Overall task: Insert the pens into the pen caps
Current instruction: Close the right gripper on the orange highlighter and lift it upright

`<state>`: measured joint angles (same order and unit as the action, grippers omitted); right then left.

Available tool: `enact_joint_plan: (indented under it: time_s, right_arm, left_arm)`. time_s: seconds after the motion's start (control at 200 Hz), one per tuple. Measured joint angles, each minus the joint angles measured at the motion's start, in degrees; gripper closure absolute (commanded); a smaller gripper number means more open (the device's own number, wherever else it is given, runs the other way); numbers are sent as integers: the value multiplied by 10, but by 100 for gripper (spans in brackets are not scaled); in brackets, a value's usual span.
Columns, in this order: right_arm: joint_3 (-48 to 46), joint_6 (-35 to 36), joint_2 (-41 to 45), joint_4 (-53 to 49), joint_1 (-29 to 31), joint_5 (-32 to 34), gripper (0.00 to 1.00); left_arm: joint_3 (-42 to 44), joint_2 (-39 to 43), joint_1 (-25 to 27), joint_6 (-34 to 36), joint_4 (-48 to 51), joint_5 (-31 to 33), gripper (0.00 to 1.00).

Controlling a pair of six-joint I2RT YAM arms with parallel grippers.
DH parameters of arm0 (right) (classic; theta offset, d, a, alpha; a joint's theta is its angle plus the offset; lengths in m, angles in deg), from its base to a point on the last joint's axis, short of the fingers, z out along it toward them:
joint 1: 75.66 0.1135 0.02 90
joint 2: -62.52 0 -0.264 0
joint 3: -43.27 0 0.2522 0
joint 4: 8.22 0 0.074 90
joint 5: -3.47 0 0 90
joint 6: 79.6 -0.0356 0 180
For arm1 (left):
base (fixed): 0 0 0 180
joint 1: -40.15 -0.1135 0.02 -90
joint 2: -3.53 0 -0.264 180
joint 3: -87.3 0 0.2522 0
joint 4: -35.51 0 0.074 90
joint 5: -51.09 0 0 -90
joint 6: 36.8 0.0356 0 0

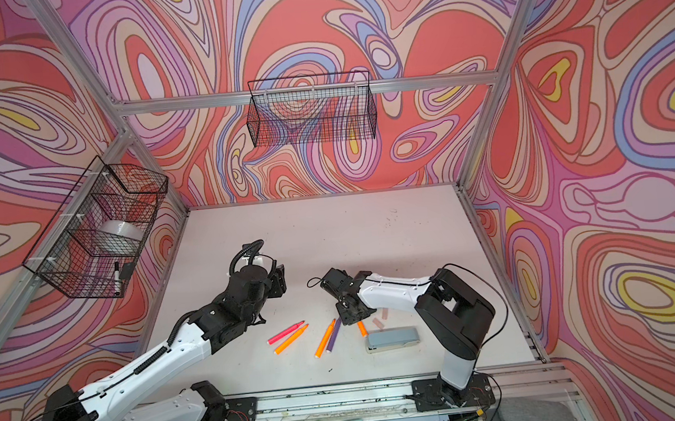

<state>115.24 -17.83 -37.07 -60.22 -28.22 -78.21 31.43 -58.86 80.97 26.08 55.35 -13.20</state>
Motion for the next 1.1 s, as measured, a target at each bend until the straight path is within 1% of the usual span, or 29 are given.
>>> enact_joint_plan:
  time_s: [0.17,0.31,0.396,0.511,0.596,0.686,0.766,0.856,0.986,1.102]
  right_arm:
    - [8,-14,-6,6,0,31,88]
    - [16,-33,-4,14,-1,54,93]
    - [25,-45,14,16,-2,69,95]
    - [46,-61,70,24,-8,83,95]
    - [55,-71,123,53,-16,93,95]
    - [57,-84,170,90,-23,103,98]
    - [57,-93,193,121,-30,100,100]
    - [47,-105,205,163,-42,86,100]
    - [17,-116,219,215,-53,59,100]
    - [-7,-119,226,254,-54,32,100]
  left_arm:
    - [0,0,0,3,-11,-36,32]
    - [5,-1,-2,5,-47,-94,32]
    - [17,-6,-7,3,-77,-143,34]
    - [43,-16,-26,-11,-129,-222,36]
    - [69,-25,-46,-30,-175,-290,36]
    - [82,-41,-60,-45,-220,-359,37]
    - [85,-55,-61,-56,-260,-412,37]
    - [85,-63,-61,-62,-297,-464,37]
    - [85,-72,-61,-68,-335,-513,38]
    - [84,-87,-61,-71,-347,-542,38]
